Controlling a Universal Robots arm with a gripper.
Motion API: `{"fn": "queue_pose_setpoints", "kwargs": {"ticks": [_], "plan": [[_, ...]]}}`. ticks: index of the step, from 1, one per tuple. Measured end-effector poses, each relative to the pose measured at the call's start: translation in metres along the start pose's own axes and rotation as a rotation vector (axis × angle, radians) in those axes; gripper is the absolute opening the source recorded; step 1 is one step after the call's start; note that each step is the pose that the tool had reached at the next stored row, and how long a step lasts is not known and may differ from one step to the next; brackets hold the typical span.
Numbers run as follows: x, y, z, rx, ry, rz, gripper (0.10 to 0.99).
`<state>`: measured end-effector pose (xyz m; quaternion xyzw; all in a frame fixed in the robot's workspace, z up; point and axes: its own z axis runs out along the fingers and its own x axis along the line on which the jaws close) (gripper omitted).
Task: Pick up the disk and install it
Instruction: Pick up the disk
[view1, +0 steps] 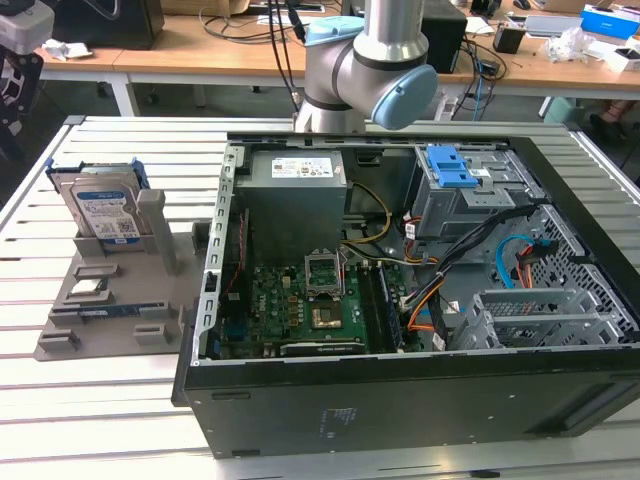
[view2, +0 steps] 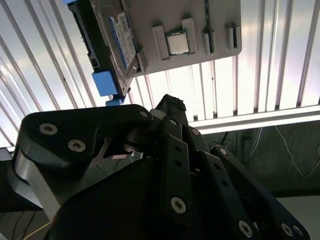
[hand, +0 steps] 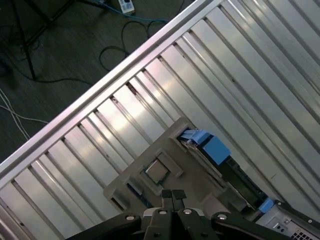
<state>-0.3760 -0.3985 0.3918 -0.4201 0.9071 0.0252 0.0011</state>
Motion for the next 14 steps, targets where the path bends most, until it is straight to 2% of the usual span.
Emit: {"fn": "queue_pose_setpoints", "kwargs": {"ticks": [14], "plan": [[0.0, 0.0, 0.0, -0.002, 0.0041, -0.091, 0.106]]}}
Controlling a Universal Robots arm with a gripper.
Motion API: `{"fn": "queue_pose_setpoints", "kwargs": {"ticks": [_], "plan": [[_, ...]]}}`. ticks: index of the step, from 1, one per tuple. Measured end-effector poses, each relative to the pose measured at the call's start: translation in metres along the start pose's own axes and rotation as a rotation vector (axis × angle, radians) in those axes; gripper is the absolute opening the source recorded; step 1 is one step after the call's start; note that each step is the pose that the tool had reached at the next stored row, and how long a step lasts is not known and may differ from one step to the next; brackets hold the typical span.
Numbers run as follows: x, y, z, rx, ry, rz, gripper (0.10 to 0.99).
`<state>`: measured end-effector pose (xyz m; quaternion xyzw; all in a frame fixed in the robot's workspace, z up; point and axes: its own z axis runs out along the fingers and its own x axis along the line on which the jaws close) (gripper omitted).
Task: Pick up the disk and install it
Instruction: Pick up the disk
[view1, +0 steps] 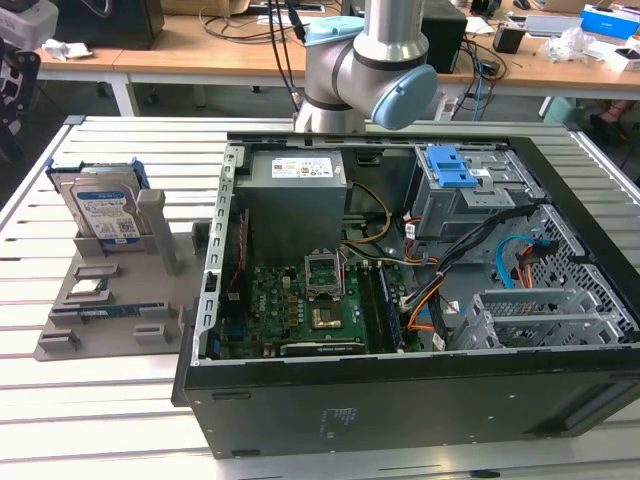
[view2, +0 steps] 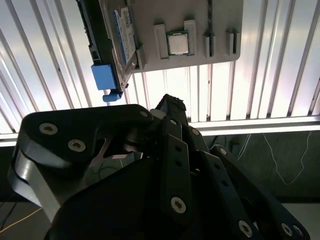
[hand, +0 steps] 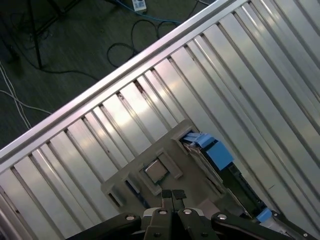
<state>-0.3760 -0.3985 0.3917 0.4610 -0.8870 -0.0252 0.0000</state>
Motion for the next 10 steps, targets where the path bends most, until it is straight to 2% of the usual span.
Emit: {"fn": "queue_pose_setpoints", "kwargs": {"ticks": [5, 10], "plan": [[0.0, 0.0, 0.0, -0.001, 0.0015, -0.033, 0.106], [0.0, 0.0, 0.0, -0.002, 0.0048, -0.106, 0.106]]}}
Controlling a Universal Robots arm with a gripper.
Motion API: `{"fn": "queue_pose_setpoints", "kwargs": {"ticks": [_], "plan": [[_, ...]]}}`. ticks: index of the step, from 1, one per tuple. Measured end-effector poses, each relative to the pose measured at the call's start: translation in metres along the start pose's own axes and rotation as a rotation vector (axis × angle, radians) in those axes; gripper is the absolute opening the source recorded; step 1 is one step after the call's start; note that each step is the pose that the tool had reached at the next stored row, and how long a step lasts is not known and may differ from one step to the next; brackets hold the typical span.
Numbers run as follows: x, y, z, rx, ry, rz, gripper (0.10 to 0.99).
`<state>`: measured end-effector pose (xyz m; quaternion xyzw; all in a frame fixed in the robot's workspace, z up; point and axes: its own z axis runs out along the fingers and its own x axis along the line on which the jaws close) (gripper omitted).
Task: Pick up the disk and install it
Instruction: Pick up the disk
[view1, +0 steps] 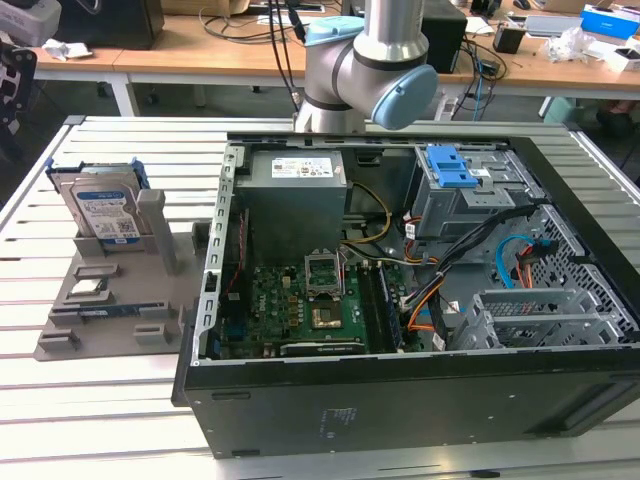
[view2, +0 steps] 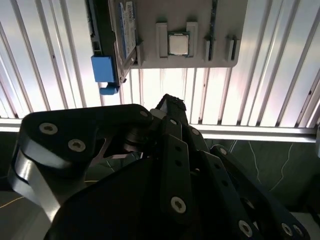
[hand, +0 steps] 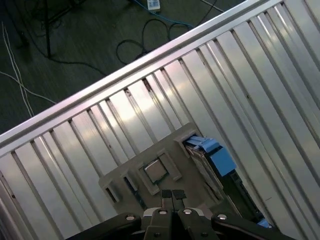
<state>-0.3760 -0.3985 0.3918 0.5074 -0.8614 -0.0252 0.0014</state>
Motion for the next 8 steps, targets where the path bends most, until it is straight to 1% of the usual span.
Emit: {"fn": "queue_pose_setpoints", "kwargs": {"ticks": [8], "plan": [[0.0, 0.0, 0.0, -0.001, 0.0021, -0.047, 0.106]]}}
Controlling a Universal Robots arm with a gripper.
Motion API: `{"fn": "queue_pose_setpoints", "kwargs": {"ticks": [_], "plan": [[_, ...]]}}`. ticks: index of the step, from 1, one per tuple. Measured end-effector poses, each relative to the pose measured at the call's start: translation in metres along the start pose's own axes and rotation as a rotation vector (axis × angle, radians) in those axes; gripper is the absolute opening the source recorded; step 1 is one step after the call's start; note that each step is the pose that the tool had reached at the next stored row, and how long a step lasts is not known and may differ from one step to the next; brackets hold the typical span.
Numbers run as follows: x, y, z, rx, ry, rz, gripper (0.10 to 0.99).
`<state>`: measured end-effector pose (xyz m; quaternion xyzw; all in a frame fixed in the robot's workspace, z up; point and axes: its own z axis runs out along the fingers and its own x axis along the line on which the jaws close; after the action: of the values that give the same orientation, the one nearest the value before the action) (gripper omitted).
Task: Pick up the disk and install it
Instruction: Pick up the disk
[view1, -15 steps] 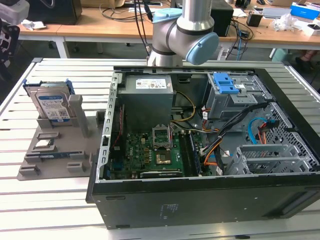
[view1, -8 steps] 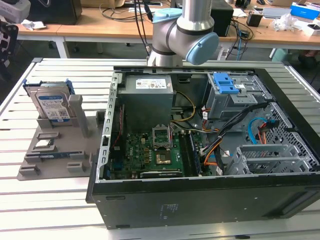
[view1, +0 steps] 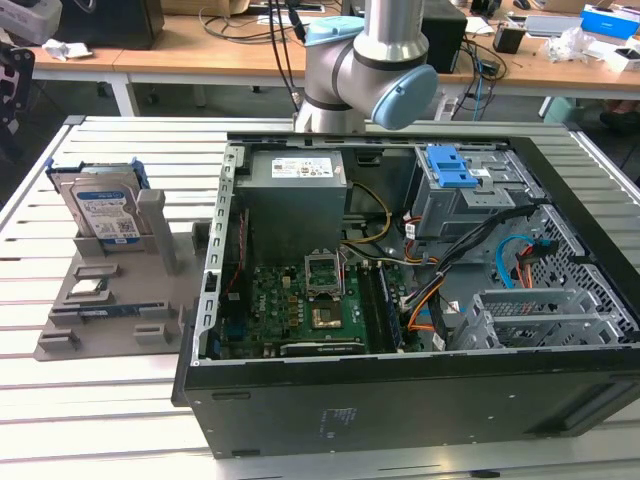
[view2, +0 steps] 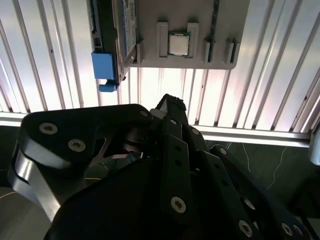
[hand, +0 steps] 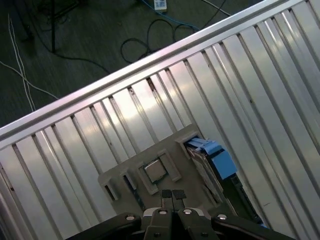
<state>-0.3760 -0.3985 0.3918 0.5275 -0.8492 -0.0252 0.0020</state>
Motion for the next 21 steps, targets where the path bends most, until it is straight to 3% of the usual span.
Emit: {"fn": "queue_pose_setpoints", "kwargs": {"ticks": [21], "plan": [[0.0, 0.0, 0.0, -0.004, 0.0069, -0.153, 0.106]]}}
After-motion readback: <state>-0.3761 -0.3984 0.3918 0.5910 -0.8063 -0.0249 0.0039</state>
